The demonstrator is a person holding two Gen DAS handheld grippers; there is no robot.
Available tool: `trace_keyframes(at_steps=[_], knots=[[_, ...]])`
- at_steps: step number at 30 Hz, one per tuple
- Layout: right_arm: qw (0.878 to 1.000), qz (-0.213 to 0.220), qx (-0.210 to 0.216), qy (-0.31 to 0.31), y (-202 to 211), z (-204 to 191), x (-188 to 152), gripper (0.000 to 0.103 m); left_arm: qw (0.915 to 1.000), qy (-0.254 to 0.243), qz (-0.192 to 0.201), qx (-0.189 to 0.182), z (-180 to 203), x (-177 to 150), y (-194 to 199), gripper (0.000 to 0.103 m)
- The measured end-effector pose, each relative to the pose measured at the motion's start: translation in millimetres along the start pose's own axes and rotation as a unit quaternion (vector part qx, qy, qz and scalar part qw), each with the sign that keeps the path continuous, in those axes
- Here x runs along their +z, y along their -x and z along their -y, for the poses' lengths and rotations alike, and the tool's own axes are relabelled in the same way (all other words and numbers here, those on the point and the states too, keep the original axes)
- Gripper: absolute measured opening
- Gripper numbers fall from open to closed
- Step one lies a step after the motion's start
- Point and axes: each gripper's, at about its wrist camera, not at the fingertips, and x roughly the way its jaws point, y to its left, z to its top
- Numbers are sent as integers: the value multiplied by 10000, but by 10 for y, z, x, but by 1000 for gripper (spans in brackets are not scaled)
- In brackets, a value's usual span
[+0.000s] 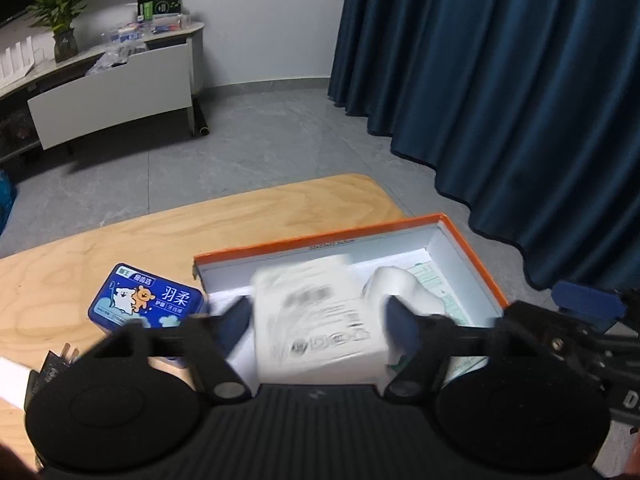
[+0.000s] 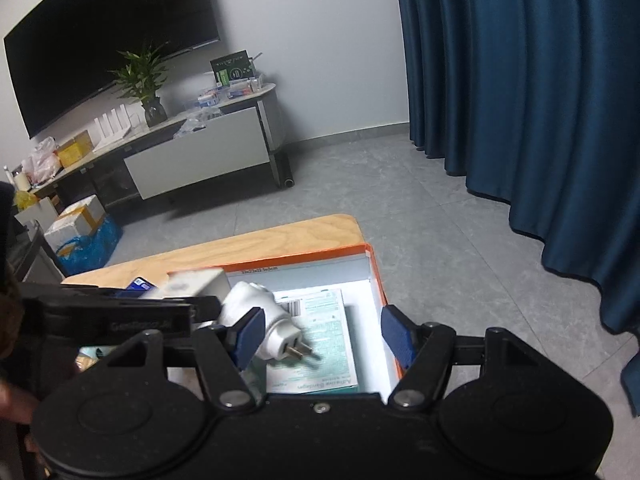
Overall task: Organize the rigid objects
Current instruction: 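Drop the adapter into the lid with the right tool while the left releases the box there, then grasp the blue tin box with the right tool while the left tool grasps the small white charger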
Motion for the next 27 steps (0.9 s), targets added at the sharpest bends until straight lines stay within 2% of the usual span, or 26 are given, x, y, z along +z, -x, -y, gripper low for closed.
trace_keyframes(at_steps=[13,23,27], knots=[[9995,48,237,194,179,-254,-23,78,9984,488,184,195,-338,-84,381,85],[9982,72,422,422,342,-523,-76,78,9917,887,278,887,-672,-226,726,86],[9979,54,451,455,375,-594,-87,78,9890,1044,302,1002,-791,-311,853,87]])
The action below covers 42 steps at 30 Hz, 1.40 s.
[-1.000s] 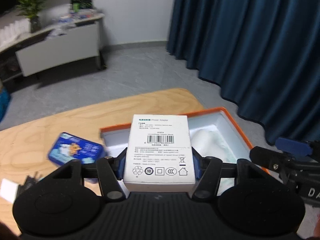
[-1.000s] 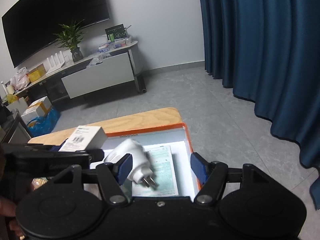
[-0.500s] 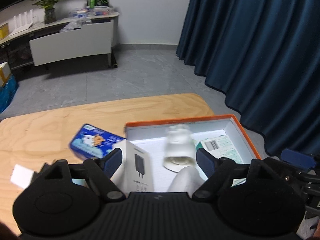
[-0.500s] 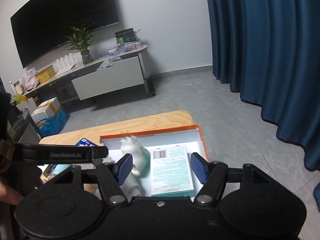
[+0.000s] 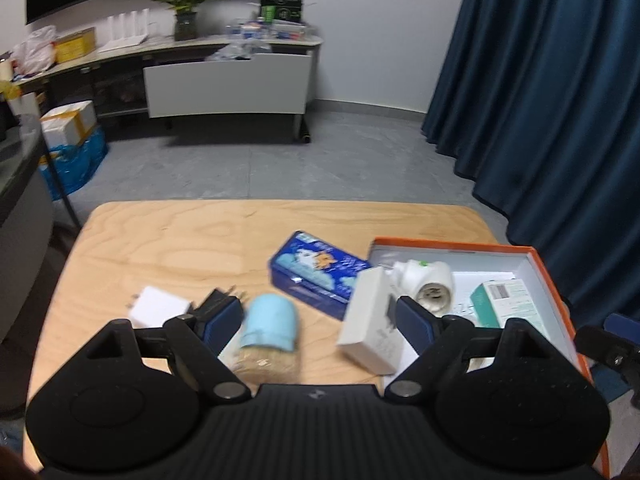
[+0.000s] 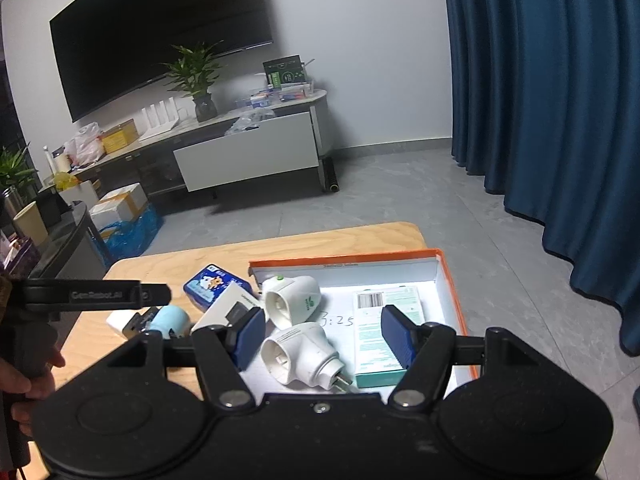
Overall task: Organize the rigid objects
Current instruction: 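Grasp the blue tin box with the right tool while the left tool grasps the small white charger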
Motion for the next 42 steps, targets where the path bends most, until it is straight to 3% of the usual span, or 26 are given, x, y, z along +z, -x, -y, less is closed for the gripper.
trace_keyframes(at_steps=[5,12,20,30,36,39,40,41,42], knots=[[9999,-46,64,116,-8,-110,-15,78,9996,24,-7,265,-137,-69,27,87],[9994,-137,190,249,-31,-247,-44,78,9993,160,-32,331,-282,-95,28,87],[9965,-409,599,417,-280,-566,-94,78,9987,99,67,495,-453,-216,162,91],[9864,-738,1408,418,-850,-1118,-58,73,9958,457,56,795,-953,-341,306,91],[9774,-1095,1790,-271,-1363,-1269,-29,72,9941,646,23,866,-1170,-410,354,91],[9727,-1305,1786,-708,-1556,-1230,-53,72,9938,701,-14,864,-1241,-428,324,91],[9758,-1296,1602,-729,-1581,-1209,-60,69,9938,704,-29,863,-1256,-431,308,91],[9799,-1258,1385,-691,-1588,-1191,-60,55,9939,702,-50,851,-1272,-437,288,91],[9839,-1253,1101,-637,-1593,-1169,-57,53,9940,703,-63,840,-1286,-442,270,91]])
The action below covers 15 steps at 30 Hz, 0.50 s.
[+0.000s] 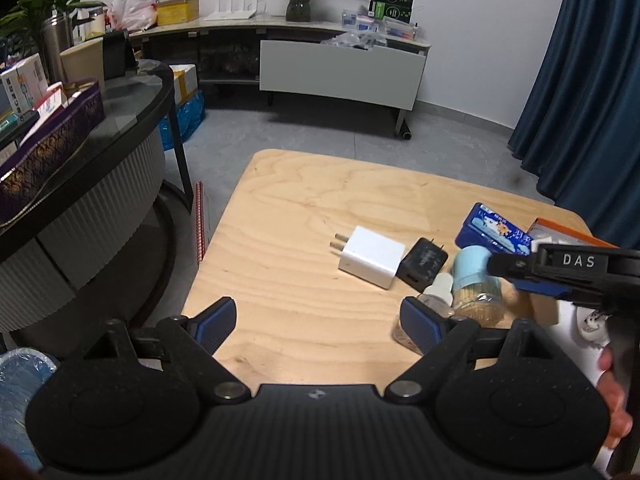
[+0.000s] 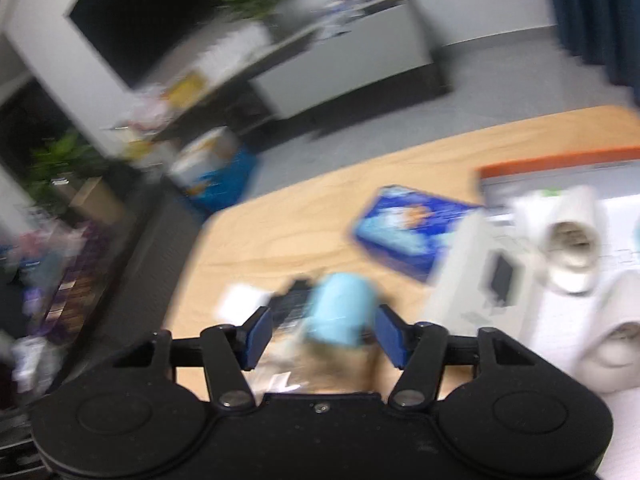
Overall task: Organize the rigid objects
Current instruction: 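Grasp the blue tin box with the right tool while the left tool grasps the small white charger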
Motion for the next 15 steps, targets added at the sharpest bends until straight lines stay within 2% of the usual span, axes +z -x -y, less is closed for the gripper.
trace_keyframes(at_steps=[1,3,5,6,8,10,12,15], knots=[[9991,78,-420,43,20,17,0,46,10000,1,-13,-10,-1,1,-25,92],[9919,385,-1179,271,97,22,-5,42,10000,11,-59,-20,-1,-1,-81,92],[9808,605,-1808,416,171,42,8,55,9999,5,-89,-69,7,-7,-128,92],[9800,605,-1854,392,196,81,19,57,9999,-2,-104,-92,10,-13,-151,92],[9861,565,-1543,253,259,182,51,61,9998,-11,-125,-131,33,-14,-191,92],[9926,569,-1028,294,321,247,74,68,9998,-23,-138,-166,49,-9,-219,92],[9939,498,-703,685,337,239,106,72,9997,-43,-157,-202,49,-4,-249,92],[9875,287,-603,1425,233,80,155,72,9996,-66,-176,-213,42,6,-290,92]])
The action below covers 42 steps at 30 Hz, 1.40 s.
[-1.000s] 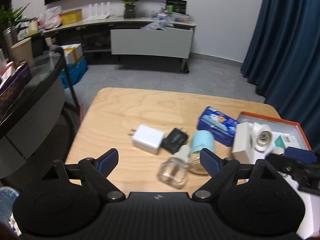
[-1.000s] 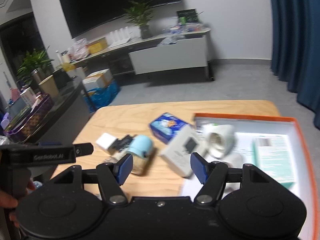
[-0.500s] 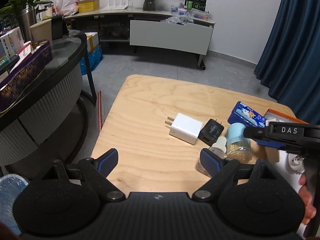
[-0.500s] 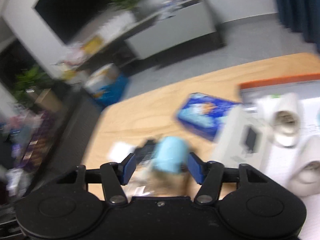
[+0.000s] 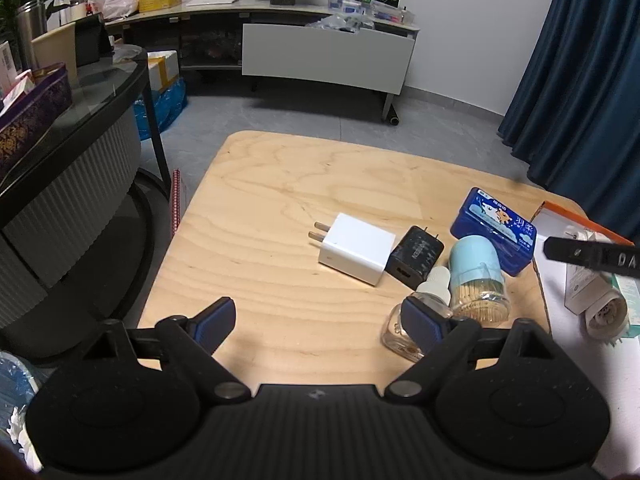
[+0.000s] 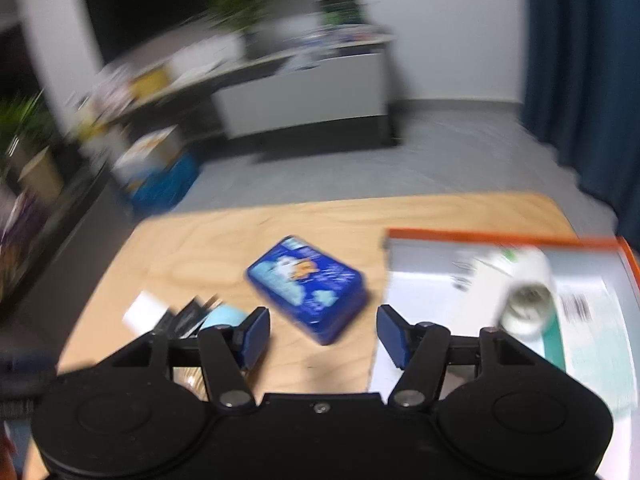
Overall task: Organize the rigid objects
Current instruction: 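Grasp the blue tin box with the right tool while the left tool grasps the small white charger, then carry the blue tin and the white charger over the lid with both tools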
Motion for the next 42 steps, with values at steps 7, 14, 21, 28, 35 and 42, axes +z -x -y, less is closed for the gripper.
trace_keyframes(at_steps=[7,14,21,28,35,42], knots=[[9972,-156,18,727,-248,-156,169,72,9999,-139,-95,-11,-31,53,-136,92],[9928,-386,-29,1129,-587,-198,276,79,9990,-354,-159,-201,-32,170,-330,92],[9889,-465,-90,1411,-809,-221,318,84,9964,-796,-201,-230,64,246,-592,92],[9892,-710,116,1274,-1036,-160,329,85,9944,-1051,-108,-88,34,252,-746,99],[9935,-726,290,822,-979,-115,263,76,9919,-1244,114,-220,98,294,-794,95],[9974,-438,337,468,-740,-117,250,75,9914,-1243,270,-306,143,284,-742,66]])
